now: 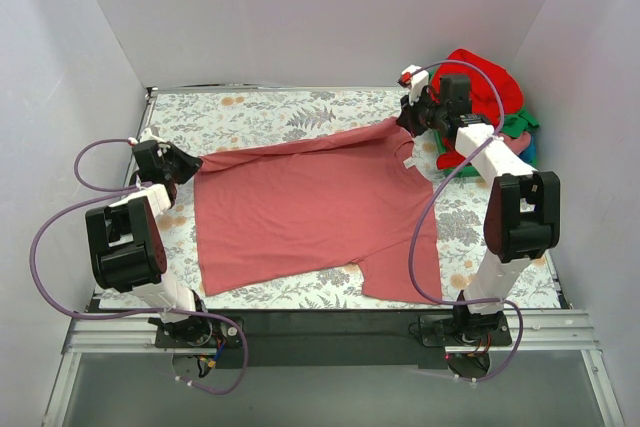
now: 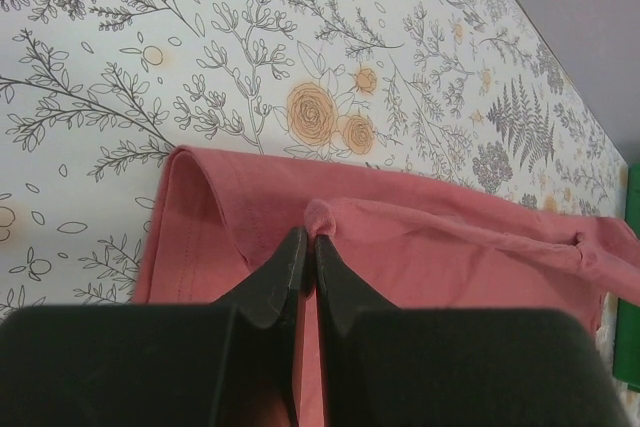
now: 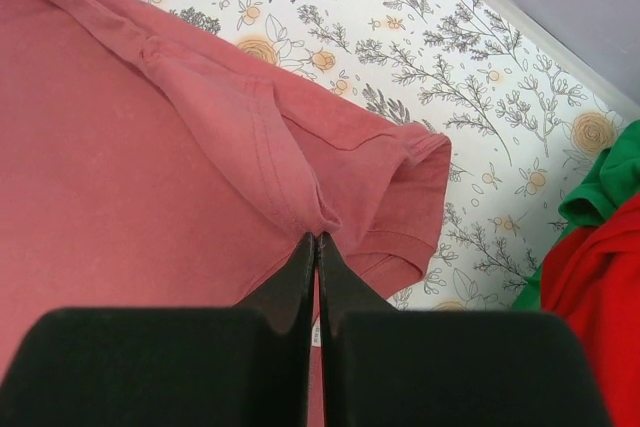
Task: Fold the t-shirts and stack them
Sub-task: Fold the tshirt
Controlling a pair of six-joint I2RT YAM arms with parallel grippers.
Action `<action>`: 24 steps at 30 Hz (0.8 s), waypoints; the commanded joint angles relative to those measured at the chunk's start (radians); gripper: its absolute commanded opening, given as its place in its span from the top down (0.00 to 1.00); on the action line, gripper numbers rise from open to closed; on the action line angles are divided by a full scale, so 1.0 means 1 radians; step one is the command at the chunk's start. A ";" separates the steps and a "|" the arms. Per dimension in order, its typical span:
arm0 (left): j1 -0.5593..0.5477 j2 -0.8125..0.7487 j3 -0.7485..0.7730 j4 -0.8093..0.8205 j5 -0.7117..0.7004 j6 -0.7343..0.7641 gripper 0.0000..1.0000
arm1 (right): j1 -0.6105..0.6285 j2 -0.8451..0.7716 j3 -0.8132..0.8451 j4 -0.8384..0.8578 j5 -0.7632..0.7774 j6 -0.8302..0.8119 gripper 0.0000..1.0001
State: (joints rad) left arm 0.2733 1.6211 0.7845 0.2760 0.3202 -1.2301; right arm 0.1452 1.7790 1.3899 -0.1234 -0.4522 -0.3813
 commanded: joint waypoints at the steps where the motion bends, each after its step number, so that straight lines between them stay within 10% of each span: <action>1: 0.007 -0.032 0.035 -0.015 -0.024 0.021 1.00 | -0.004 -0.055 -0.018 0.047 -0.023 0.010 0.99; 19: 0.007 -0.052 0.019 -0.041 -0.055 0.024 0.99 | -0.006 -0.108 -0.115 0.067 -0.043 -0.016 0.99; 24: 0.007 -0.099 0.019 -0.135 -0.156 0.003 0.69 | -0.010 -0.121 -0.143 0.071 -0.039 -0.022 0.99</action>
State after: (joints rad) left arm 0.2733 1.6138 0.7845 0.2043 0.2497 -1.2274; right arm 0.1444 1.6978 1.2606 -0.0956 -0.4770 -0.3920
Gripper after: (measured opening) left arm 0.276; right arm 0.021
